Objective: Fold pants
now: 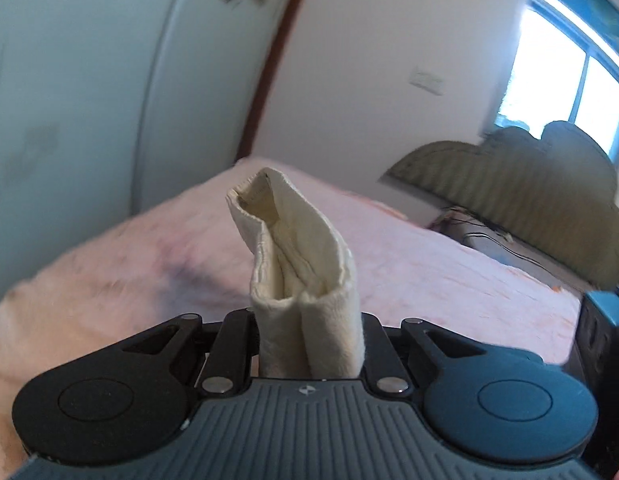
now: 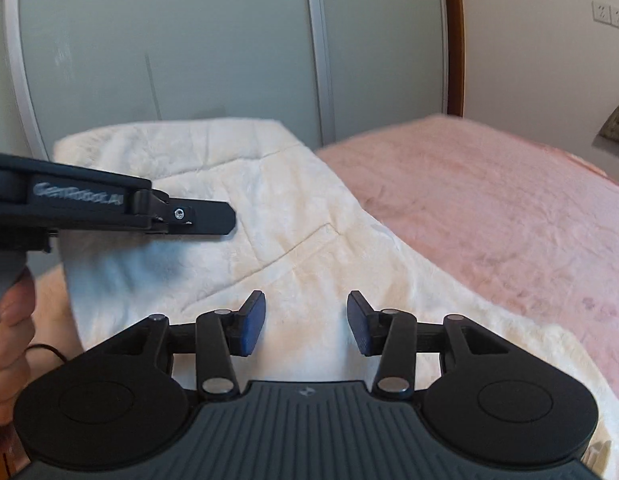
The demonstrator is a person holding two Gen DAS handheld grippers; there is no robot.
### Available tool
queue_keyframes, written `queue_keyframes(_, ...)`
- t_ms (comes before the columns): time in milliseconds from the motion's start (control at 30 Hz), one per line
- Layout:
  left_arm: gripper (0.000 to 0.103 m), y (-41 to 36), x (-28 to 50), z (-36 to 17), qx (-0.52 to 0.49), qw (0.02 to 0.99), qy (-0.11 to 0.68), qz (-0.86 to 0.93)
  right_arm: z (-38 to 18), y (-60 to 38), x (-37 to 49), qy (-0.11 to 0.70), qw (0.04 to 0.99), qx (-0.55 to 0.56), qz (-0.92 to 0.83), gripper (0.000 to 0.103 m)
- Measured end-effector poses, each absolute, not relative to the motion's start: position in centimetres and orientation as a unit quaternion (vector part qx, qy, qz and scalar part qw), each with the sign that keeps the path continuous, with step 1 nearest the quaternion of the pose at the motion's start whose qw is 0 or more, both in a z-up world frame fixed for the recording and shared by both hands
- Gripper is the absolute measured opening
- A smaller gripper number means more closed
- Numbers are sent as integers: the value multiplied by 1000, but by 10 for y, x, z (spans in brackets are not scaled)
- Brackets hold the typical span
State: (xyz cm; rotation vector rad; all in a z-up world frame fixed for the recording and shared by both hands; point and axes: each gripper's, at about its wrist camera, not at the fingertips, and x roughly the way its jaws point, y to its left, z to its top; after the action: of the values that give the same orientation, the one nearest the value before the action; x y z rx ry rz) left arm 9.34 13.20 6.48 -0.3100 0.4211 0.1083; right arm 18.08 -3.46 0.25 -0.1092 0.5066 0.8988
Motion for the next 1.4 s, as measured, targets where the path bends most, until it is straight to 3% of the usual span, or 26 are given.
queue_keyframes(167, 13, 65, 83, 84, -104, 976, 193, -3, 29, -87, 167, 179, 888, -28, 423, 53)
queue_keyframes(267, 16, 27, 80, 88, -85, 978, 187, -37, 38, -129, 160, 162, 899, -13, 407, 54)
queue_keyframes(467, 20, -46, 88, 76, -62, 971, 204, -111, 28, -216, 155, 168, 915, 18, 366, 57)
queue_keyframes(700, 25, -125, 105, 41, -20, 957, 229, -178, -1, -287, 142, 191, 934, -26, 300, 57)
queue_keyframes(1000, 28, -172, 119, 0, -21, 932, 282, -225, -32, -332, 130, 233, 935, -53, 262, 58)
queue_keyframes(1400, 30, -185, 110, -10, -14, 925, 280, -257, -40, -345, 108, 242, 942, -39, 229, 58)
